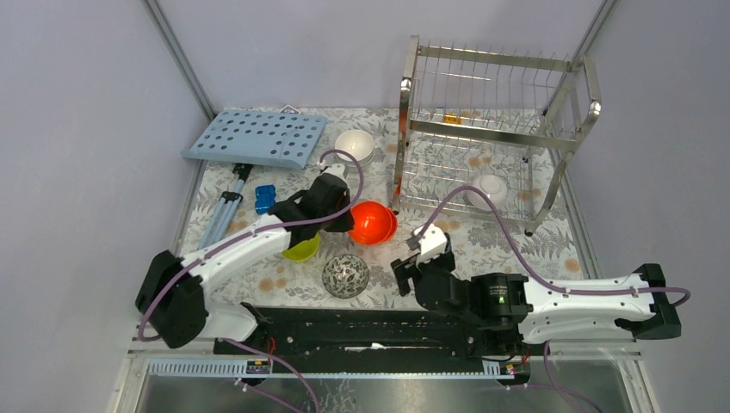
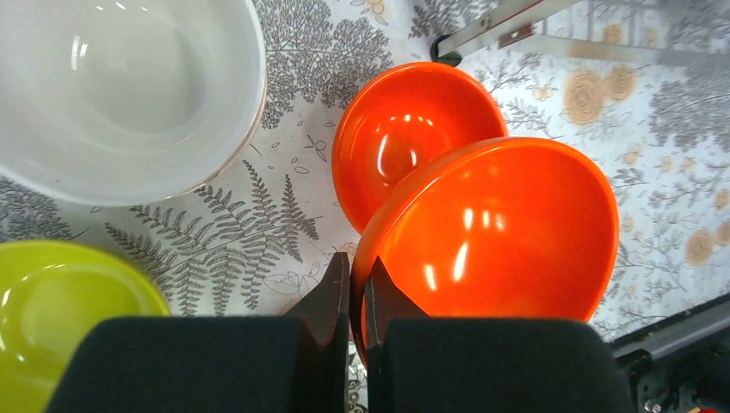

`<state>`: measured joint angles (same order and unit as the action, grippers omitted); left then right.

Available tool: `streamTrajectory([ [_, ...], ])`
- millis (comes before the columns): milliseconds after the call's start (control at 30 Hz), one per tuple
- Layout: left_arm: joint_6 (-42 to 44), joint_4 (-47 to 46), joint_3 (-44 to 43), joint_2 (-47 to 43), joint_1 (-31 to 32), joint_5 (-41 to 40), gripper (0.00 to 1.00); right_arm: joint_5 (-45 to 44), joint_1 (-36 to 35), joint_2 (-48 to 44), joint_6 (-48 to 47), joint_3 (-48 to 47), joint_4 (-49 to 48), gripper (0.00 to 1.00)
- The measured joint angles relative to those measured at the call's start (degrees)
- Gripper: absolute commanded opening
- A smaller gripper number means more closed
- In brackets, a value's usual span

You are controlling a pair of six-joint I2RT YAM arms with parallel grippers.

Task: Unload the bowls from the dish rack
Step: Place the bowl with the bowl.

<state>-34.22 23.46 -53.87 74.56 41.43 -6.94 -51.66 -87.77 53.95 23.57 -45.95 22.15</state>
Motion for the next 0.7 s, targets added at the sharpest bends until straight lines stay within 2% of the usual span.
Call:
streamTrajectory([
  [233,-0.3,-2.1,-0.9,8.6,-0.4,0.5,0.00,-5.8,0.0,-4.3,13.5,3.6,4.9,0.82],
  [533,-0.3,-4.0,-3.5,13.0,-0.6,0.4,0.00,-7.5,0.0,-8.2,18.6,6.1,5.9,0.82],
  [700,-0.1,-4.3,-4.4,15.2,-0.6,0.5,0.23,-7.5,0.0,-8.0,18.9,6.2,5.9,0.82],
])
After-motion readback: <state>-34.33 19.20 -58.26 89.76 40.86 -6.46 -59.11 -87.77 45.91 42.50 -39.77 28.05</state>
